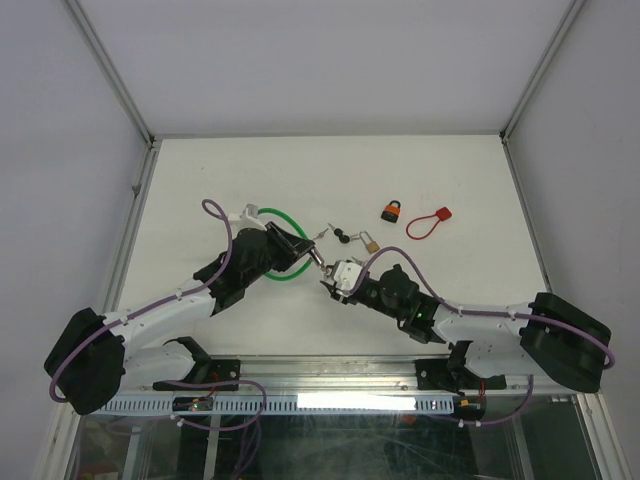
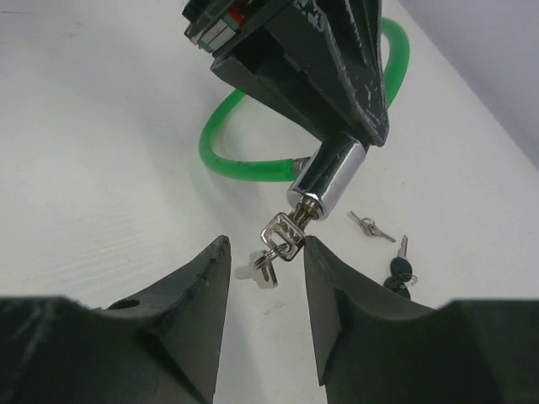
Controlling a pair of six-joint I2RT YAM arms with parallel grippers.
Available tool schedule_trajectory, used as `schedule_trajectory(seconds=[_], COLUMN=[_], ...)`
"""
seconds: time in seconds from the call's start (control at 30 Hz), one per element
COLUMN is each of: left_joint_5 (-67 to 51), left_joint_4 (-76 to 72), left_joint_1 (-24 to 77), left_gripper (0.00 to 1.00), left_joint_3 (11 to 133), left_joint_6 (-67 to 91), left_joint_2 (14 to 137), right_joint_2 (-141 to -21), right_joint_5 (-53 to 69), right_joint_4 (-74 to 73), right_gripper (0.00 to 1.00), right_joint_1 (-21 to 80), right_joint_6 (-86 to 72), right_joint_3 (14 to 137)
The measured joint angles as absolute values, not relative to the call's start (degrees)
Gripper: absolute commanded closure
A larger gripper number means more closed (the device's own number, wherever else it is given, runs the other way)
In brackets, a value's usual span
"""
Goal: Unlock with the key
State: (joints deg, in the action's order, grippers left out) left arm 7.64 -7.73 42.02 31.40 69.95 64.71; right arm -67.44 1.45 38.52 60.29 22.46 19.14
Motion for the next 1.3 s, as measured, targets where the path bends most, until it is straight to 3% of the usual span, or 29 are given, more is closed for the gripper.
schedule_trajectory(seconds=[0.2, 0.5, 0.77, 1.3], left_joint_5=[7.64, 7.97, 8.51, 7.92], left_joint_4=[-7.46, -6.83, -6.24, -6.02], left_joint_1=[42.02, 42.02, 42.0, 41.98], left_gripper=[1.0, 1.0, 1.0, 0.99], left_joint_3=[31.59, 31.62, 31.62, 30.37], left_joint_6=[70.57, 71.55, 72.62, 73.58], left_joint_2=[64.95, 64.95, 64.93, 63.55], right_joint_2=[-71.05, -72.88, -72.58, -70.76], right_joint_5=[-2.63, -5.76, -9.28, -11.18], right_joint_4=[46.39, 48.69, 49.34, 48.42], right_gripper=[0.74, 0.78, 1.0, 1.0], right_joint_1=[61.47, 62.37, 62.67, 62.61], right_joint_6=[26.57, 27.31, 22.57, 7.11], right_joint_3=[18.7, 18.7, 18.61, 18.22])
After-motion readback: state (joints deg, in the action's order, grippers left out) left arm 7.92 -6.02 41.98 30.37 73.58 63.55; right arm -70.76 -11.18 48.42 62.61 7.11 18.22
